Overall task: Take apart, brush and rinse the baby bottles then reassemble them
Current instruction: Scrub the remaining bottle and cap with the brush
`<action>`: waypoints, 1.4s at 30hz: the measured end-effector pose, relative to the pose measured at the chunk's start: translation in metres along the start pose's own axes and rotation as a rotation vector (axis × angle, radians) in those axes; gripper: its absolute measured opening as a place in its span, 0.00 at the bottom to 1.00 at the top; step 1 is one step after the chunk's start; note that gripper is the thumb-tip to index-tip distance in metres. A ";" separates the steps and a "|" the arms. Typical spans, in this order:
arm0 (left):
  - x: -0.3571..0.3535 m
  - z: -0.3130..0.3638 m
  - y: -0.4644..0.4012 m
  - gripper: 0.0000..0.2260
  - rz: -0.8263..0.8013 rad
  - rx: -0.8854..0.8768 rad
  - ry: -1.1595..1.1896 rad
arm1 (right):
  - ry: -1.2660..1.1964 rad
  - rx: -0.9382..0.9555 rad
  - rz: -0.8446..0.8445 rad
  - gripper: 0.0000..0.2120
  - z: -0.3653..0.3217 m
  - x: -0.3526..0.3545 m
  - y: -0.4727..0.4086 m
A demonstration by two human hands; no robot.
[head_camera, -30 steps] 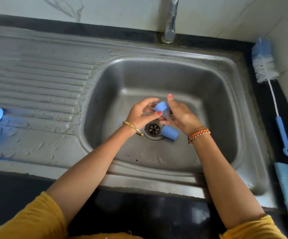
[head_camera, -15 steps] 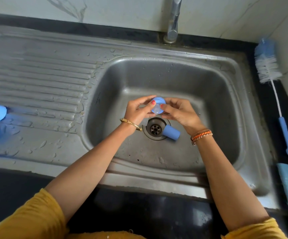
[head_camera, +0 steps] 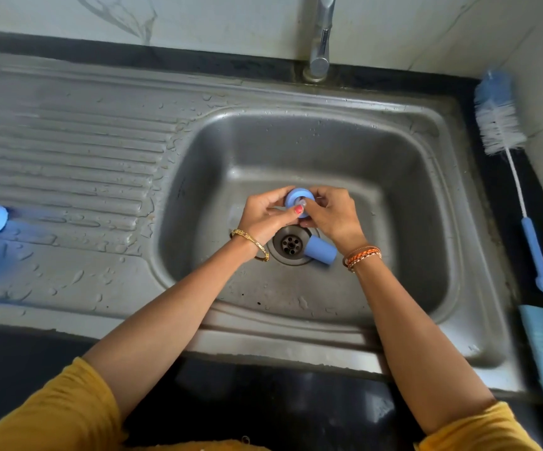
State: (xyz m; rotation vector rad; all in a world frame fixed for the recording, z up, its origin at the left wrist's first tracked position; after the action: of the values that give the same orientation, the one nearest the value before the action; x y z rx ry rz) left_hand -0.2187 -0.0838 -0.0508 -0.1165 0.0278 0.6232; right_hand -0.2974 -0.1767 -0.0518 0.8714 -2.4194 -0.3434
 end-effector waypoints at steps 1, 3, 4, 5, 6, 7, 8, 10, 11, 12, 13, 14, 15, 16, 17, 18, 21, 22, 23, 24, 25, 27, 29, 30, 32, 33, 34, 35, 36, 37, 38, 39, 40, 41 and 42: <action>0.001 -0.001 0.001 0.18 0.012 0.004 0.006 | 0.019 0.003 -0.031 0.06 -0.001 -0.002 0.001; 0.000 0.000 0.002 0.17 0.016 -0.002 0.019 | 0.003 0.003 -0.115 0.08 -0.001 -0.006 0.003; -0.002 0.001 0.002 0.17 0.011 -0.010 0.023 | -0.029 -0.006 -0.159 0.09 -0.001 -0.006 0.005; -0.003 0.002 0.001 0.17 0.005 -0.019 0.024 | -0.057 -0.018 -0.194 0.10 -0.001 -0.006 0.006; -0.005 0.003 0.002 0.17 0.002 -0.026 0.022 | -0.080 -0.028 -0.226 0.11 -0.001 -0.006 0.007; -0.006 0.004 0.002 0.17 0.002 -0.028 0.018 | -0.094 -0.034 -0.255 0.11 -0.002 -0.006 0.009; -0.006 0.004 0.002 0.17 0.007 -0.028 0.015 | -0.108 -0.041 -0.285 0.12 -0.002 -0.007 0.010; -0.004 0.005 0.002 0.16 0.022 -0.023 0.012 | -0.131 -0.052 -0.341 0.13 -0.003 -0.011 0.013; -0.003 0.005 0.002 0.16 0.027 -0.021 0.013 | -0.141 -0.058 -0.363 0.13 -0.004 -0.012 0.015; -0.002 0.006 0.002 0.17 0.035 -0.015 0.014 | -0.149 -0.064 -0.379 0.13 -0.004 -0.014 0.016; -0.001 0.005 0.002 0.18 0.045 -0.007 0.019 | -0.157 -0.069 -0.388 0.13 -0.005 -0.014 0.017; 0.000 0.005 0.002 0.18 0.057 0.001 0.022 | -0.172 -0.078 -0.392 0.13 -0.005 -0.014 0.017; 0.002 0.003 0.002 0.19 0.071 0.009 0.020 | -0.197 -0.095 -0.396 0.13 -0.005 -0.014 0.016; 0.004 0.002 0.002 0.18 0.087 0.015 0.014 | -0.231 -0.124 -0.402 0.13 -0.005 -0.014 0.016; 0.006 0.002 0.001 0.17 0.103 0.018 0.005 | -0.266 -0.152 -0.412 0.12 -0.004 -0.015 0.016; 0.007 0.002 0.001 0.16 0.113 0.016 0.001 | -0.285 -0.169 -0.421 0.11 -0.004 -0.016 0.016; 0.009 0.003 0.001 0.16 0.127 -0.002 0.011 | -0.232 -0.149 -0.450 0.10 -0.006 -0.019 0.018; 0.010 0.003 0.001 0.16 0.143 0.000 0.008 | -0.221 -0.143 -0.457 0.10 -0.006 -0.019 0.019; 0.011 0.003 0.001 0.15 0.163 0.006 0.003 | -0.220 -0.145 -0.461 0.08 -0.006 -0.019 0.019; 0.012 0.002 0.002 0.15 0.182 0.018 0.000 | -0.222 -0.148 -0.463 0.07 -0.006 -0.018 0.020; 0.013 0.001 0.002 0.15 0.202 0.033 0.000 | -0.223 -0.148 -0.469 0.07 -0.006 -0.017 0.021; 0.016 0.000 0.002 0.13 0.247 0.051 0.004 | -0.213 -0.143 -0.494 0.07 -0.008 -0.018 0.023; 0.019 0.001 0.002 0.11 0.259 0.014 -0.062 | -0.193 -0.141 -0.492 0.07 -0.006 -0.020 0.024; 0.020 0.002 0.002 0.11 0.241 -0.011 -0.125 | -0.176 -0.141 -0.476 0.08 -0.004 -0.021 0.024; 0.020 0.001 0.003 0.12 0.196 -0.029 -0.198 | -0.154 -0.138 -0.432 0.11 -0.002 -0.021 0.021; 0.020 0.000 0.003 0.12 0.180 -0.018 -0.193 | -0.157 -0.133 -0.417 0.11 -0.001 -0.020 0.021; 0.020 -0.001 0.004 0.13 0.170 -0.003 -0.173 | -0.158 -0.126 -0.412 0.12 -0.001 -0.020 0.020; 0.019 0.000 0.004 0.14 0.158 0.006 -0.146 | -0.156 -0.119 -0.417 0.12 -0.002 -0.019 0.021; 0.017 0.002 0.004 0.14 0.139 0.007 -0.123 | -0.149 -0.113 -0.426 0.12 -0.003 -0.019 0.022; 0.015 0.004 0.003 0.14 0.117 0.009 -0.094 | -0.146 -0.111 -0.428 0.12 -0.004 -0.019 0.022; 0.014 0.004 0.002 0.15 0.100 0.019 -0.058 | -0.148 -0.115 -0.411 0.12 -0.003 -0.018 0.021; 0.011 0.004 0.002 0.15 0.088 0.041 -0.005 | -0.157 -0.121 -0.369 0.12 -0.002 -0.015 0.018; 0.008 0.003 0.003 0.15 0.074 0.057 0.038 | -0.164 -0.122 -0.312 0.13 0.000 -0.010 0.015; 0.005 0.003 0.003 0.15 0.062 0.059 0.064 | -0.169 -0.117 -0.269 0.14 0.000 -0.005 0.012; 0.003 0.003 0.003 0.16 0.056 0.055 0.069 | -0.173 -0.111 -0.257 0.14 0.000 -0.002 0.011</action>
State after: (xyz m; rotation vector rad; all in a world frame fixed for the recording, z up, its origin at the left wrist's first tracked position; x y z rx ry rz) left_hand -0.2185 -0.0792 -0.0483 -0.0844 0.1151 0.6733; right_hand -0.3019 -0.1674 -0.0485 1.1457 -2.4174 -0.6680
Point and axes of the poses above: each hand's wrist, its own y-axis away from the middle knuckle, its own x-axis out of the back of the hand, z = x × y, the point moved 9 cm from there along -y, towards the middle knuckle, and after that the axes turned 13 degrees about -x, right-handed, at the moved point
